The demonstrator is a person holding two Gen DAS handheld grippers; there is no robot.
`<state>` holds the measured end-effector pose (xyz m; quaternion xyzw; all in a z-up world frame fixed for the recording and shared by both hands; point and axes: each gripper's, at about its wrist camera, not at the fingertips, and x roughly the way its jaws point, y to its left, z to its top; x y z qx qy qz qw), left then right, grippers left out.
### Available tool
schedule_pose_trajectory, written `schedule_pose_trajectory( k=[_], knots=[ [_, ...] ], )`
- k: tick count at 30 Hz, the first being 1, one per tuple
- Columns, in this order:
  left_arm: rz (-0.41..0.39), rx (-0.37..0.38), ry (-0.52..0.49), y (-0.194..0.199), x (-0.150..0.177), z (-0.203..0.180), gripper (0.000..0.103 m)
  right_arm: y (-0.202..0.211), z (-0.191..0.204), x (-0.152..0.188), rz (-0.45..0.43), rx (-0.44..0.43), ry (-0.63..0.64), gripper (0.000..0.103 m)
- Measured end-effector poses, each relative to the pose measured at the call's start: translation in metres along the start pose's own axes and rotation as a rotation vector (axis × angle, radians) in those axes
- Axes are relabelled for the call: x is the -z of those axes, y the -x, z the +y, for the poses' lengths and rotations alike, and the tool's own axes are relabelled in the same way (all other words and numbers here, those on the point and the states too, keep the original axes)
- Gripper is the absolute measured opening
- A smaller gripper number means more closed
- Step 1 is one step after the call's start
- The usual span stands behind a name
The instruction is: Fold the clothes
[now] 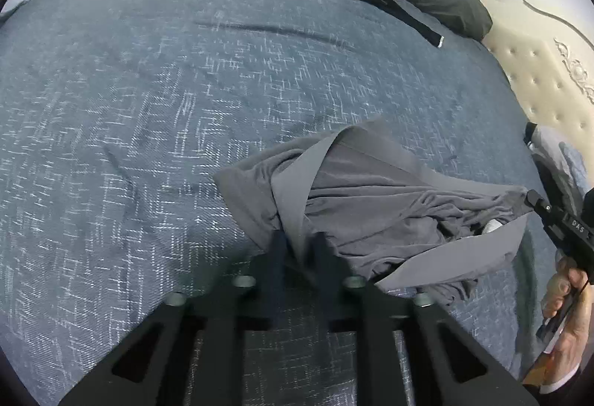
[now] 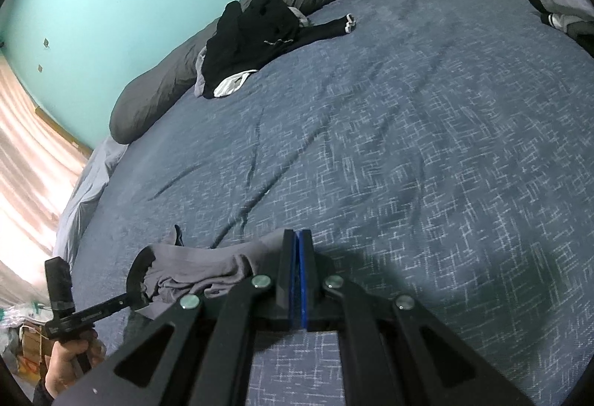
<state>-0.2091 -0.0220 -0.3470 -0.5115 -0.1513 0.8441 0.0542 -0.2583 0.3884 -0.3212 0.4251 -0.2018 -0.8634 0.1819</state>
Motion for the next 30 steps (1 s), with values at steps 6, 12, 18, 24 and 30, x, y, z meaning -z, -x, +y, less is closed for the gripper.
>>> schedule_pose_trajectory(
  k=[6,12,18,24,30],
  knots=[
    [-0.078,-0.006,-0.009,0.025,-0.009,0.003,0.002,0.002,0.0,0.0,-0.005,-0.007,-0.007,0.001],
    [-0.198,-0.061,0.02,0.059,-0.023,0.022,0.002,-0.003,0.01,0.001,0.03,-0.087,0.004,0.001],
    [-0.211,-0.095,0.096,0.056,-0.03,0.042,0.002,-0.018,0.039,0.008,0.114,-0.186,0.076,0.002],
    [-0.158,-0.079,0.145,0.043,-0.025,0.058,0.002,-0.028,0.055,0.013,0.168,-0.189,0.119,0.002],
    [-0.146,-0.074,0.156,0.04,-0.023,0.057,0.003,-0.018,0.032,-0.002,0.124,-0.104,0.015,0.006]
  ],
)
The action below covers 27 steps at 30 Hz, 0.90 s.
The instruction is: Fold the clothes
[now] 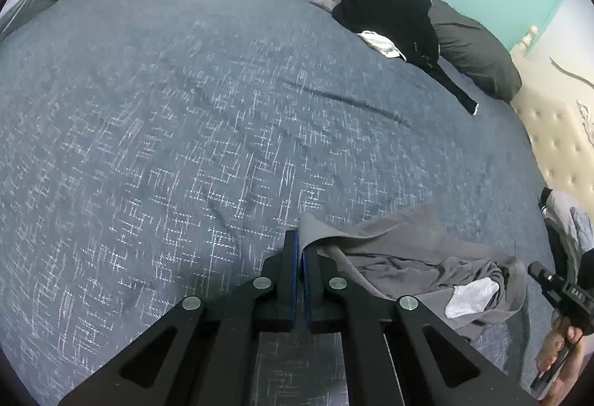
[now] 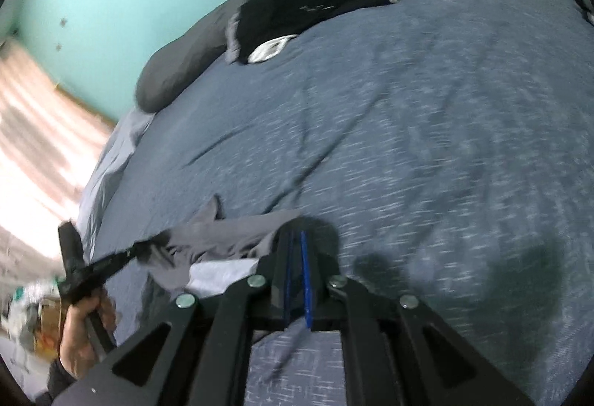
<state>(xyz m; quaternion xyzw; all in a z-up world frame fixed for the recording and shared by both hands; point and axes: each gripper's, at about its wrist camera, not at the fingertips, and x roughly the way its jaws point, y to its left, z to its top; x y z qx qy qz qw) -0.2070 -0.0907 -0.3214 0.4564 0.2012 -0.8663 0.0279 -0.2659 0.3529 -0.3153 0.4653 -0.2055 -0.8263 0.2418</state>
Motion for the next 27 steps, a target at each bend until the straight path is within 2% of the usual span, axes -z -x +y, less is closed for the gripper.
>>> schedule_pose_trajectory(
  k=[1,2,3,4,6,8,11,18,23,27],
  knots=[
    [0.002,-0.001,0.005,0.0,0.0,0.001,0.003,0.001,-0.002,-0.001,-0.005,-0.004,-0.01,0.008],
    [0.004,-0.001,0.009,-0.001,0.001,0.001,0.006,0.002,-0.004,-0.003,-0.01,-0.008,-0.021,0.016],
    [0.005,0.0,0.013,0.0,0.002,0.001,0.012,0.001,-0.005,-0.004,-0.009,-0.005,-0.029,0.028],
    [0.006,0.002,0.016,0.001,0.002,0.001,0.016,-0.002,-0.005,-0.005,-0.002,-0.007,-0.036,0.033],
    [0.002,0.009,0.028,0.005,0.003,0.001,0.04,-0.008,-0.004,-0.004,0.012,-0.02,-0.045,0.034],
    [-0.004,0.015,0.034,0.011,0.004,0.001,0.046,-0.015,-0.003,-0.006,0.023,-0.025,-0.051,0.034],
    [0.001,0.035,0.023,0.018,0.008,-0.002,0.05,-0.027,-0.001,-0.008,0.039,-0.033,-0.067,0.034],
    [0.122,0.091,-0.037,0.001,0.032,-0.021,0.052,-0.046,0.001,-0.009,0.062,-0.026,-0.093,0.034],
    [0.179,0.076,-0.031,-0.015,0.046,-0.016,0.052,-0.05,0.005,-0.008,0.076,-0.03,-0.085,0.034],
    [0.18,0.069,0.003,-0.019,0.05,-0.008,0.052,-0.051,0.007,-0.008,0.068,-0.035,-0.077,0.034]
  ],
)
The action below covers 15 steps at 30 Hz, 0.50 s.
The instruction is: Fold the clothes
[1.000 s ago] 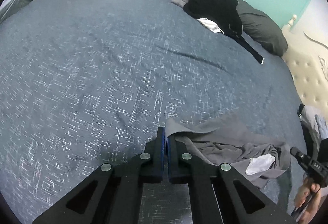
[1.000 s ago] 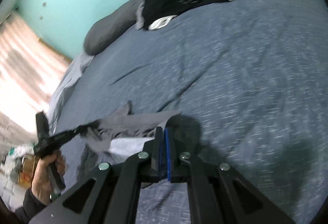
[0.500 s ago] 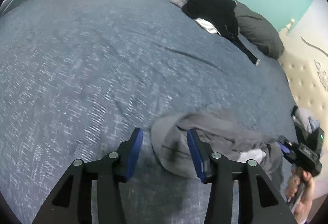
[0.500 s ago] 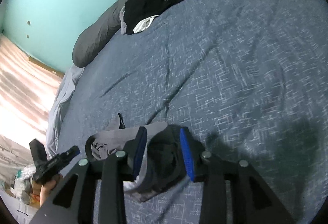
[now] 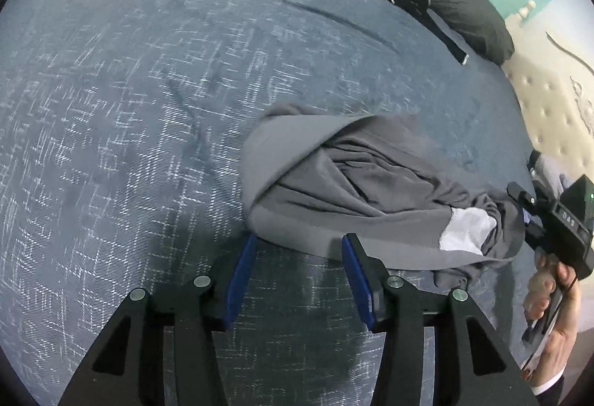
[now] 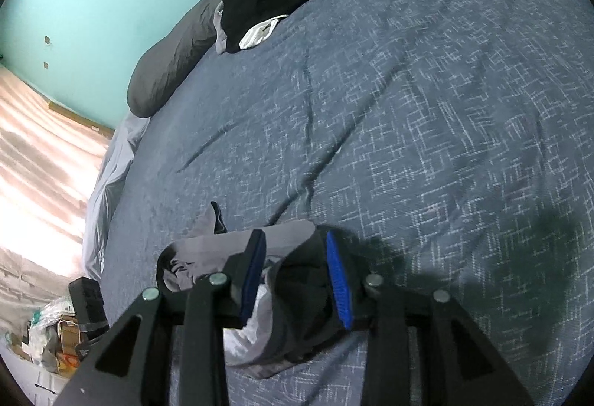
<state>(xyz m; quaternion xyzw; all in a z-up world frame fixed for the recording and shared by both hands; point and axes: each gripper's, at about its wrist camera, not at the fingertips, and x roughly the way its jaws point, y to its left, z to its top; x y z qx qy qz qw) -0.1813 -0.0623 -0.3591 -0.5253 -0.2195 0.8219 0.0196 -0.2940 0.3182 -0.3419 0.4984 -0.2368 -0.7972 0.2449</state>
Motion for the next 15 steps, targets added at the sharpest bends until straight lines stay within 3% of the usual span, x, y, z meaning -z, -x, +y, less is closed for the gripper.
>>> schedule_pose_trajectory(
  k=[5,11,13,15],
  knots=[
    [-0.044,-0.048,-0.005,0.013,0.0,0.005,0.052,0.0,-0.004,0.001,-0.011,0.013,-0.012,0.034],
    [-0.026,-0.036,-0.025,0.005,0.0,0.001,0.051,-0.003,-0.009,-0.002,-0.008,0.0,-0.007,0.034],
    [-0.02,-0.029,-0.03,0.002,-0.001,-0.001,0.042,-0.002,-0.007,0.0,-0.012,-0.002,0.006,0.034],
    [-0.01,-0.024,-0.028,-0.002,-0.002,-0.001,0.02,0.0,-0.006,0.002,-0.012,-0.004,0.019,0.032]
  ],
)
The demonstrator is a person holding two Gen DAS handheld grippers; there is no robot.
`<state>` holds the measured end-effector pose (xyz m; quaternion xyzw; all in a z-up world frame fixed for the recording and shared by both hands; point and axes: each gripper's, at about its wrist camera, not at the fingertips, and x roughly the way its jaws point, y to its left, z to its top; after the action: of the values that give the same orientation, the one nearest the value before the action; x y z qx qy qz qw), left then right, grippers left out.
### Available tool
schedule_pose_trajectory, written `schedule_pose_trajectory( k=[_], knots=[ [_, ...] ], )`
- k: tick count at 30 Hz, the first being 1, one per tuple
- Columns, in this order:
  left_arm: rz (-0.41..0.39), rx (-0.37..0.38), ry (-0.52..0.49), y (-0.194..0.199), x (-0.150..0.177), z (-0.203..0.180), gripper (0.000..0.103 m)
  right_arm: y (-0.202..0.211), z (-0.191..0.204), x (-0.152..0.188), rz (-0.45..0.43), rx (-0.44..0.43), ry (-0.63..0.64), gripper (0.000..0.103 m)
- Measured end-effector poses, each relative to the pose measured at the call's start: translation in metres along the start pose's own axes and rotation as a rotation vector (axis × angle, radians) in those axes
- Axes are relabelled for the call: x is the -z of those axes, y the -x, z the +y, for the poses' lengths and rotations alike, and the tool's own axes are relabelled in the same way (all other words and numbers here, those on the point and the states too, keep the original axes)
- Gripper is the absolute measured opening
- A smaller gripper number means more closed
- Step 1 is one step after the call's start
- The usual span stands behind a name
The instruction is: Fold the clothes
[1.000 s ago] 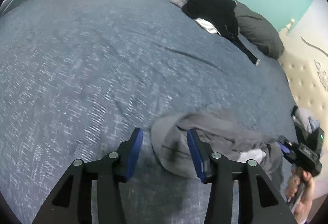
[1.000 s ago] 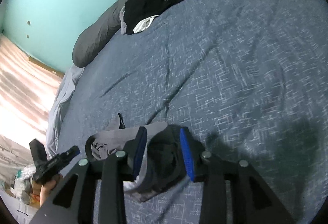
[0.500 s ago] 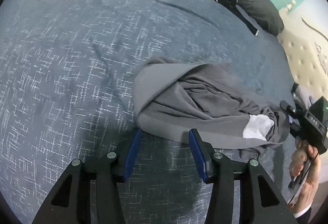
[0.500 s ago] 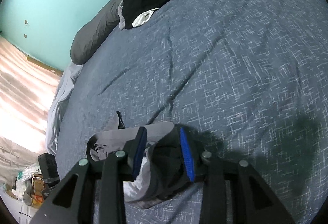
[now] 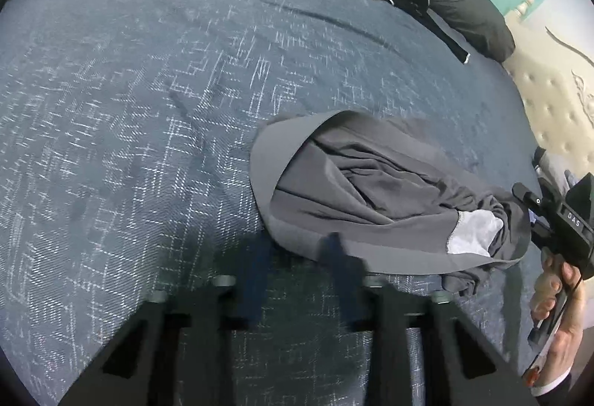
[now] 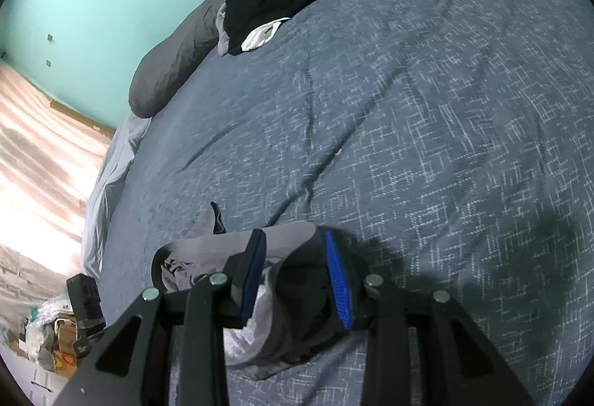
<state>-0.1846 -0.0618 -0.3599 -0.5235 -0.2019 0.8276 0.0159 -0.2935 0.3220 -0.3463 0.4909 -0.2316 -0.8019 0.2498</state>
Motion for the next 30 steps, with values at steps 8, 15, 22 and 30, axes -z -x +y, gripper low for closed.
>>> schedule_pose_trajectory(
  k=[8,15,22,30],
  knots=[
    [-0.021,0.016,-0.009,0.003,-0.004,-0.002,0.002,0.0,0.002,0.005,0.003,0.009,0.045,0.012],
    [-0.087,0.012,-0.02,0.021,-0.014,-0.001,0.002,0.008,0.007,0.004,-0.03,0.004,0.058,0.009],
    [-0.124,-0.001,-0.004,0.029,-0.025,0.005,0.002,0.014,0.013,0.004,-0.047,0.001,0.063,0.008],
    [-0.207,-0.01,0.021,0.043,-0.042,0.002,0.002,0.028,0.014,0.002,-0.072,-0.011,0.076,0.008]
  ],
)
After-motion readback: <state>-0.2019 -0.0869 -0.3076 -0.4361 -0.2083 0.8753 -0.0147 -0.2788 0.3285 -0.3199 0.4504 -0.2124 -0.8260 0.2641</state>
